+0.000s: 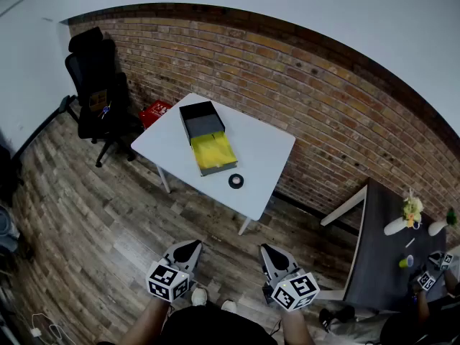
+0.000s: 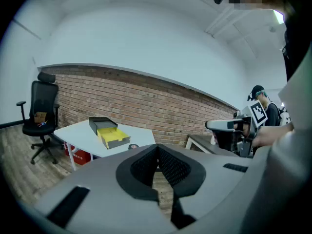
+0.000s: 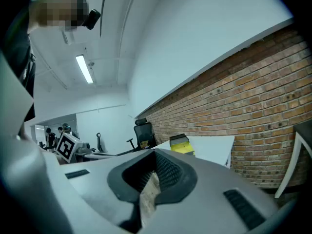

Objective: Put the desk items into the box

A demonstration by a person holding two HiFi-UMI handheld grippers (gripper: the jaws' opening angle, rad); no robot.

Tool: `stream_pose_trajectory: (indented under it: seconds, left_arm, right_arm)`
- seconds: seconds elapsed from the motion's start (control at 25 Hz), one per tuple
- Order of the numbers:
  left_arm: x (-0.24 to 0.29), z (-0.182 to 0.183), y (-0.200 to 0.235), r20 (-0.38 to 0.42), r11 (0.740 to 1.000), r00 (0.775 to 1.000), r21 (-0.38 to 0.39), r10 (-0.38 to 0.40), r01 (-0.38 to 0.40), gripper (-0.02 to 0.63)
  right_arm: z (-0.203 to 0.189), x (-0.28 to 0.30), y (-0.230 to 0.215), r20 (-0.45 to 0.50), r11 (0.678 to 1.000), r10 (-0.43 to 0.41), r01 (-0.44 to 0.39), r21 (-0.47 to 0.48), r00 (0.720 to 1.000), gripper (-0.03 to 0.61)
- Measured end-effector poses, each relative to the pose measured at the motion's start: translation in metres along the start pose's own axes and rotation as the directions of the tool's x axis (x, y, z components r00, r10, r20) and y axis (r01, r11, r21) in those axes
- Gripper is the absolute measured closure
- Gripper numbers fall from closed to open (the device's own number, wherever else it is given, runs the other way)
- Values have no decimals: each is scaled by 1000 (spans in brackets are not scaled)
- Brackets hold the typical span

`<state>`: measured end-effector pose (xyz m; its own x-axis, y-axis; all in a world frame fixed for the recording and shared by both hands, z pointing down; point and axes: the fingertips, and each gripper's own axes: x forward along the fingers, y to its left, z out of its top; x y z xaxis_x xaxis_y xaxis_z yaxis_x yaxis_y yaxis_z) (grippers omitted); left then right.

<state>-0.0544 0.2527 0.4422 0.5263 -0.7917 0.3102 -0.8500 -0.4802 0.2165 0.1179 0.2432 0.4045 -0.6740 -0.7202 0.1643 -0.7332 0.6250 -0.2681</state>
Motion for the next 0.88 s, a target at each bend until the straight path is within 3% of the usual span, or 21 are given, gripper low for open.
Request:
stream_pose_trajectory:
  seconds: [0.4,0.88]
  left_arm:
    - [-4,2,8,11,1000,1000,-18,-11,11,600]
    - [-12,0,24,11,999,1000,-25,-27,27,600]
  right_arm:
    - [6,14,13,4,1000,4,-4,-28,1000,557]
    - [-5,11,17,0,999,-40,40,17,999,557]
